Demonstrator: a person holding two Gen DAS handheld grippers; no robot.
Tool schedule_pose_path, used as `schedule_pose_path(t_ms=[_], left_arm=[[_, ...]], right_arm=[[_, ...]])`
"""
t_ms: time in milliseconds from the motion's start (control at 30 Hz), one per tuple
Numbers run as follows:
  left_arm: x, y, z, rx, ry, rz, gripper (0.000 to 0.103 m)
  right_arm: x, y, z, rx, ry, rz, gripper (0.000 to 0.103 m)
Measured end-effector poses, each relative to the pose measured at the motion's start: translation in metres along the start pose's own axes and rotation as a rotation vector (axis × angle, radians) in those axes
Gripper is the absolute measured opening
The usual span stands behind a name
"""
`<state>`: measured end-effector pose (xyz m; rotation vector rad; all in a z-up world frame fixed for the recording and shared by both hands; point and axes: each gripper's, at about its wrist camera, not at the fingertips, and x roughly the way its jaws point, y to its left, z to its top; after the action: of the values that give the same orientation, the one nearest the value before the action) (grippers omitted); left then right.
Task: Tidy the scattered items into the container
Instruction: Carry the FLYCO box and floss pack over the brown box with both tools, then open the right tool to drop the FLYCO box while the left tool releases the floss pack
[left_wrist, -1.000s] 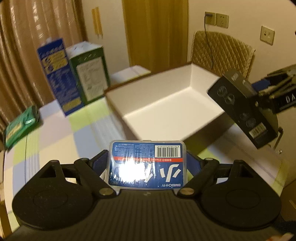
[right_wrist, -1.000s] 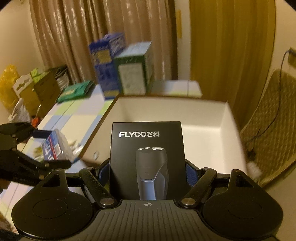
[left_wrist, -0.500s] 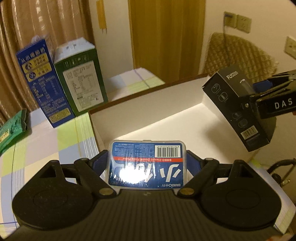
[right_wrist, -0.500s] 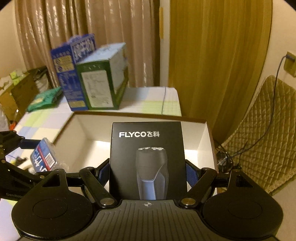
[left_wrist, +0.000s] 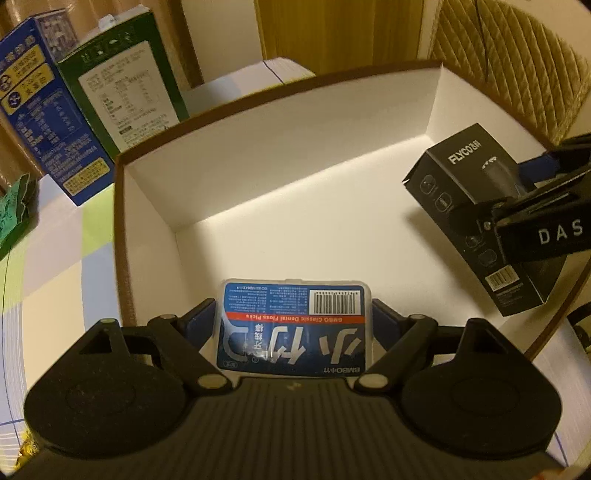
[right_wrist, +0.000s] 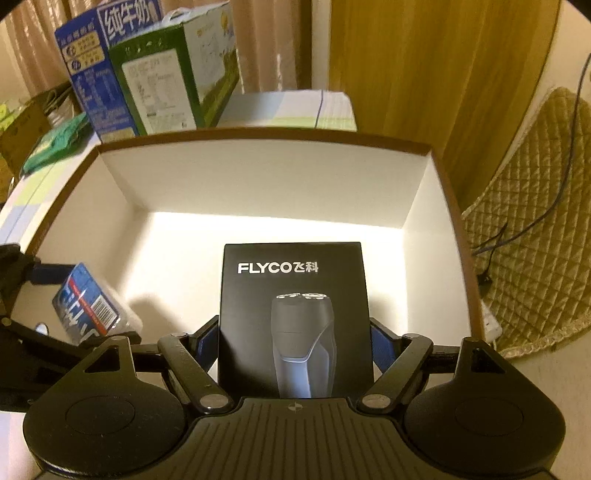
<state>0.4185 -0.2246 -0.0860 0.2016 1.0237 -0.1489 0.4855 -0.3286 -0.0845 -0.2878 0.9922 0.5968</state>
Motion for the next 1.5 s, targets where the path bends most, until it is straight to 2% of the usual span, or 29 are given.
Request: schedule_pose_path(t_ms=[100,233,367,567,867,1000,1100,1300,1500], left_arm=[[0.004,-0.003,0.003,0.006,0.002,0.019,0.084],[0.010,-0.006,0.008,0.034,0.013,-0.026,0.084],[0.019,-0.012,0.009,0.088,0.042,-0.001,0.084],[0.025,-0.007,0.010,0.079,0.094,0.001,0.085],[0.023,-0.005,0.010,0.074,0.102,-0.015,0.086],[0.019,-0.006,0.010,0.064,0.093,-0.022,0.088],[0.014,-0.008,0.010,0.060,0.085,-0.005,0.094],[-0.002,-0.005,0.006,0.015,0.068,0.006,0.095],[-0.020,-0.001,0.002,-0.031,0.033,0.032,0.099]], right_arm=[[0.005,0.000,0.000,-0.017,0.014,0.007,0.076],[0.009,-0.005,-0.001,-0.033,0.030,0.023,0.076],[0.011,-0.008,-0.001,-0.050,0.049,0.031,0.076],[0.018,-0.010,-0.003,-0.060,0.091,0.039,0.076],[0.022,-0.015,0.001,-0.052,0.105,0.034,0.077],[0.016,-0.018,0.001,-0.050,0.098,0.050,0.085],[0.012,-0.017,0.001,-0.046,0.091,0.073,0.089],[0.000,-0.010,-0.003,-0.053,0.069,0.101,0.101],[-0.017,-0.008,-0.003,-0.044,0.029,0.109,0.101]])
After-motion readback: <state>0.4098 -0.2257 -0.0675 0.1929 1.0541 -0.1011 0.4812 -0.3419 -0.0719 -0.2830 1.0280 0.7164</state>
